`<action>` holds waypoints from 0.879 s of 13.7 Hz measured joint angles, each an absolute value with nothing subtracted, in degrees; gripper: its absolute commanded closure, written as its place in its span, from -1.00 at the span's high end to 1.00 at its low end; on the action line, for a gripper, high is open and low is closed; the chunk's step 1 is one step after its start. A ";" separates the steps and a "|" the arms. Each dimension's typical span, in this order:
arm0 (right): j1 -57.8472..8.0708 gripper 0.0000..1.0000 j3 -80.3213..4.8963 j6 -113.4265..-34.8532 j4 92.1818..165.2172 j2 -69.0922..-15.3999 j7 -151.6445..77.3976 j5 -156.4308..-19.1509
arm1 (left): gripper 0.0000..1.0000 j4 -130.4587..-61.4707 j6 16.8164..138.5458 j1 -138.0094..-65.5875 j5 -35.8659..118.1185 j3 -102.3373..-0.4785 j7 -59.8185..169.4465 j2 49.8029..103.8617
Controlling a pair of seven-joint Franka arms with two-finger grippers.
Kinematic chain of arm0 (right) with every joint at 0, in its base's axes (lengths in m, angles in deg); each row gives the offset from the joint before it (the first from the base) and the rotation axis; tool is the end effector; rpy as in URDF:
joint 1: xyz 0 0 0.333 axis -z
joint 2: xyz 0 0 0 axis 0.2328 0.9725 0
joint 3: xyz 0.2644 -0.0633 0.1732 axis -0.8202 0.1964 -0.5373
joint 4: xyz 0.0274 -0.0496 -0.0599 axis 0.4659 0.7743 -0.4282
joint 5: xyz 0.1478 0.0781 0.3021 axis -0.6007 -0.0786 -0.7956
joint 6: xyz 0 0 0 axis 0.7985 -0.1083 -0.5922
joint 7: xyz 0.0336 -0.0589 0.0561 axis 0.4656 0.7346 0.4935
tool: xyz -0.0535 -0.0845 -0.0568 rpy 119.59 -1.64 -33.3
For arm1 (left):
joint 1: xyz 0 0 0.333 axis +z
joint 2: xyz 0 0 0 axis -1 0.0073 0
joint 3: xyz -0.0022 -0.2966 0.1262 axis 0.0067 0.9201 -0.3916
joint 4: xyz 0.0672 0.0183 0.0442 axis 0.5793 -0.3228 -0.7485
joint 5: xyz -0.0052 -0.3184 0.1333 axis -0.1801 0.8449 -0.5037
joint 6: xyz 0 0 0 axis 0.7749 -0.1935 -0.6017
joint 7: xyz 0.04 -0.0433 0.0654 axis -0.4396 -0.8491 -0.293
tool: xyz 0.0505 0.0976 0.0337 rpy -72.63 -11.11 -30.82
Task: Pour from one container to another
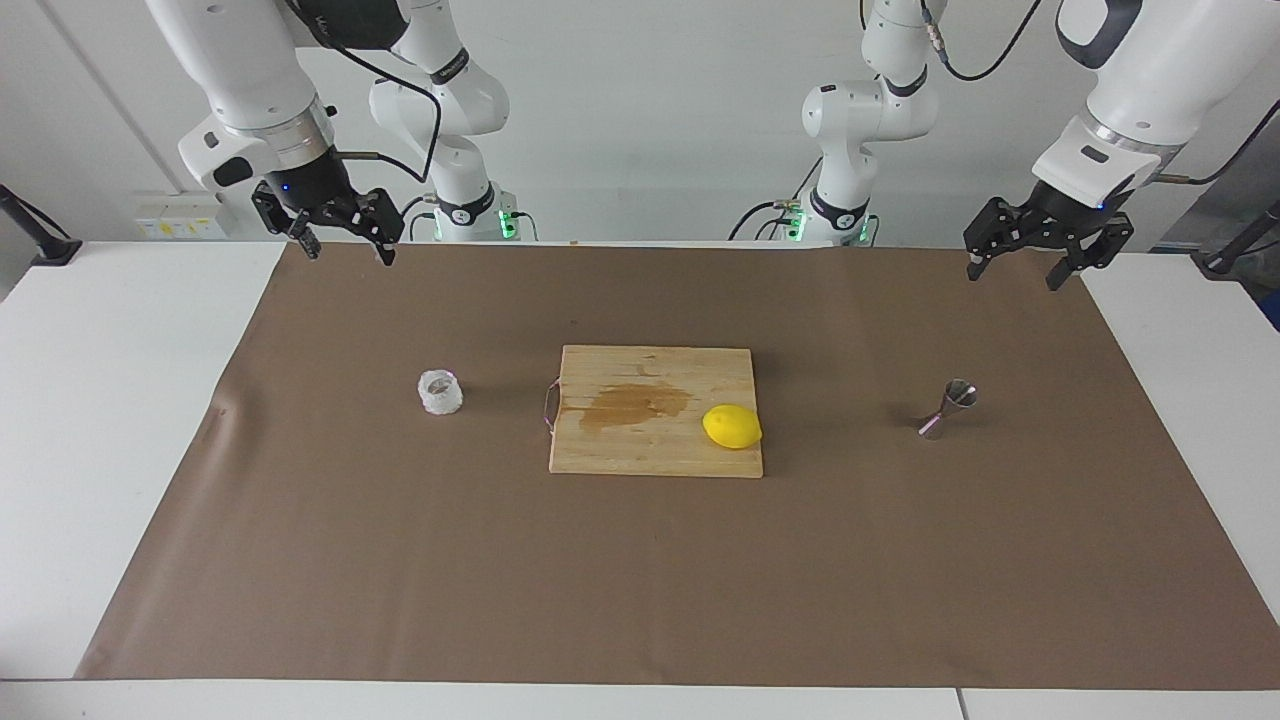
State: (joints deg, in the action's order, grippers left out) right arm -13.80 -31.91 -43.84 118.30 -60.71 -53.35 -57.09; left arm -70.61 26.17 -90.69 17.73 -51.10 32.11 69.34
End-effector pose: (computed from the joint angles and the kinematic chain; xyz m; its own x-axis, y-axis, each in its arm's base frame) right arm 0.4812 0.0147 0.6234 0.9925 -0.1119 -0.0502 -0.1115 -0.9937 0.0103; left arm 0.5123 -0.0428 0.6419 0.9788 -0.2045 0.0139 -0.2049 -0.9782 0.0329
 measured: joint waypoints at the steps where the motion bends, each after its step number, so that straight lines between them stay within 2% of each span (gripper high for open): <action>1: -13.80 1.00 -31.91 -43.84 118.30 -60.71 -53.35 -57.09 | 1.00 -70.61 26.16 -90.69 17.73 -51.10 32.11 69.33; 8: -13.80 1.00 -31.91 -43.84 118.30 -60.71 -53.35 -57.09 | 1.00 -70.75 26.00 -89.78 17.73 -51.45 32.71 69.77; 12: -13.80 1.00 -31.91 -43.84 118.30 -60.71 -53.35 -57.09 | 1.00 -70.98 26.00 -87.38 18.17 -51.57 35.40 72.05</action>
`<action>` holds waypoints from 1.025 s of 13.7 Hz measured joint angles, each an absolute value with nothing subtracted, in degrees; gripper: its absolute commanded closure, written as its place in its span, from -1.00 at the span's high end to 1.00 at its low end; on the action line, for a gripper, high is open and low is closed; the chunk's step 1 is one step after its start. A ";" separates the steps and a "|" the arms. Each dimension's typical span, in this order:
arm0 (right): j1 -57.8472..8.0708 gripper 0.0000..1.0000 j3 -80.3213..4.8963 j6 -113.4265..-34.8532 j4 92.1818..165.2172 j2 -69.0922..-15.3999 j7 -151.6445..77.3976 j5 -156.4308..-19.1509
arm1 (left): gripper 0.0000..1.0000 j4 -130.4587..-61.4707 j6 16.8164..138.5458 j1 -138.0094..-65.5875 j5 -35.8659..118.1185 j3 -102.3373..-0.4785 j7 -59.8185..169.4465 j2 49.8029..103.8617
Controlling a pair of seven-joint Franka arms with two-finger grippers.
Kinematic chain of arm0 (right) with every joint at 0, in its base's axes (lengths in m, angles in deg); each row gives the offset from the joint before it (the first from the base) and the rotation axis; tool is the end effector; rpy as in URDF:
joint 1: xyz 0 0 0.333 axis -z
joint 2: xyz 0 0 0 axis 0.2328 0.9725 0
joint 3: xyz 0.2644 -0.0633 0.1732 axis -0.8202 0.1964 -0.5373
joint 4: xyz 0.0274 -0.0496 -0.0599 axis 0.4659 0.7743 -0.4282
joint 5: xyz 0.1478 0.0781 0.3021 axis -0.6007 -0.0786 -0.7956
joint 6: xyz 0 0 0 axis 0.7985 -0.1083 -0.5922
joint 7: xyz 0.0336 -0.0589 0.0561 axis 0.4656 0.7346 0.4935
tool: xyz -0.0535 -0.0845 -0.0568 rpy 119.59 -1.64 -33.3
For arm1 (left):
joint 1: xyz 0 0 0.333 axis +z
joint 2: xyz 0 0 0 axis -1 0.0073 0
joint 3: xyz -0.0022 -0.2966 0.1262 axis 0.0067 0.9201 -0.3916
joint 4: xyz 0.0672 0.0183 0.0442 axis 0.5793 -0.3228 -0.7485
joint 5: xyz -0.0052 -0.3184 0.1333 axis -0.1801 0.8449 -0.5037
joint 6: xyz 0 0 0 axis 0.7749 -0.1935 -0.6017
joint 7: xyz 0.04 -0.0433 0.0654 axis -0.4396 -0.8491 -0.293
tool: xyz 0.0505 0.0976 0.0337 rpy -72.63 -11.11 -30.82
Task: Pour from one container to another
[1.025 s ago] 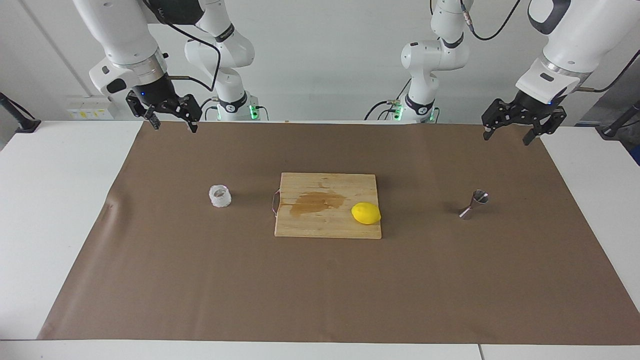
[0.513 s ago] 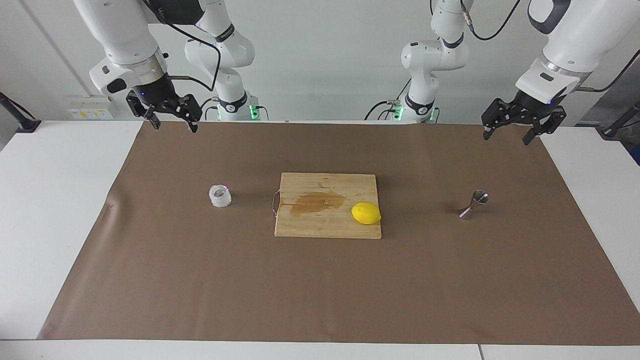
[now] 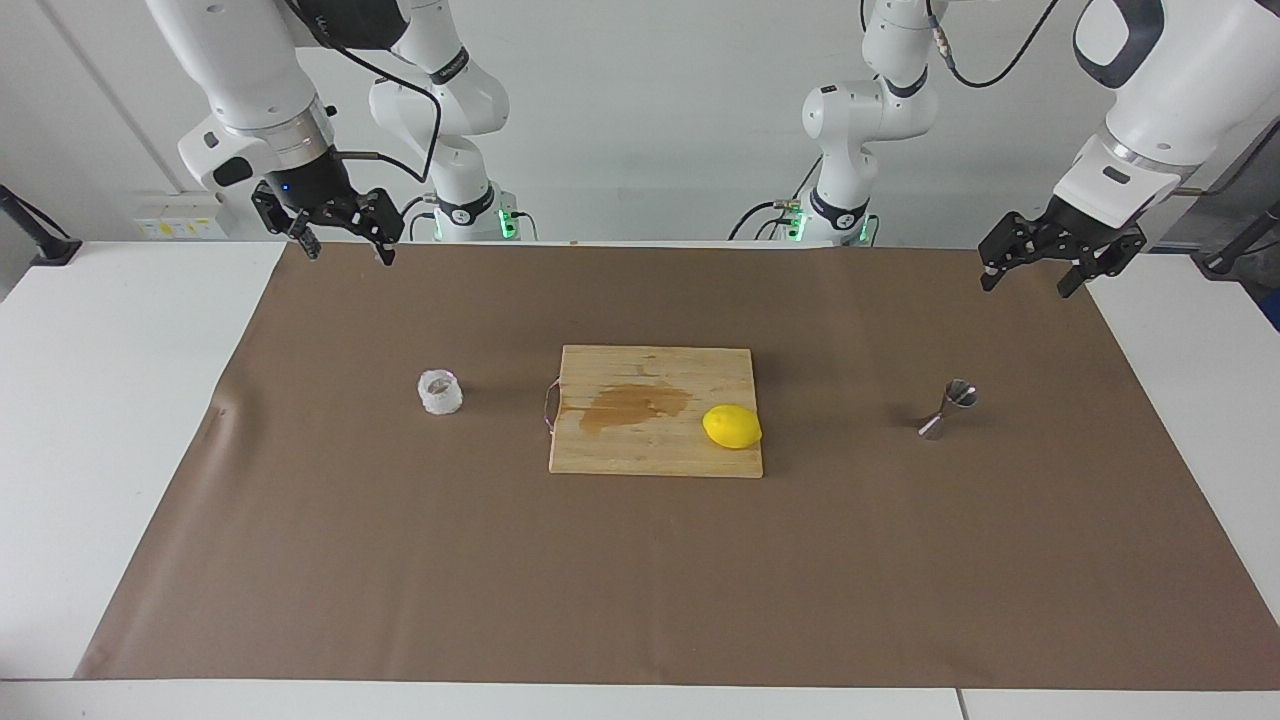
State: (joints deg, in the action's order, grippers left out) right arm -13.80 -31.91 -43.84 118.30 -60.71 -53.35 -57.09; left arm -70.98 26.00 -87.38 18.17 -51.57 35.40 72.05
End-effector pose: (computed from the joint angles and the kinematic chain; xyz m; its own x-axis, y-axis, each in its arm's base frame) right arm 0.4812 0.0147 0.6234 0.9925 -0.1119 -0.0502 -0.1115 -0.9937 0.0103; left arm 0.5274 -0.0094 0.6144 0.9956 -0.0831 -0.0438 -0.0811 -0.9956 0.0473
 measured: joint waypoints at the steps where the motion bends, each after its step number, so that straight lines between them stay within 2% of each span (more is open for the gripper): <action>1: -13.80 1.00 -31.91 -43.84 118.30 -60.71 -53.35 -57.09 | 1.00 -71.01 26.00 -86.61 18.68 -51.59 36.64 73.00; 9: -13.80 1.00 -31.91 -43.84 118.30 -60.71 -53.35 -57.09 | 1.00 -71.36 25.33 -75.20 30.49 -51.86 51.47 78.87; 14: -13.66 1.00 -31.88 -43.78 118.30 -60.71 -53.35 -57.09 | 1.00 -75.55 25.01 -68.15 40.48 -51.91 63.43 82.10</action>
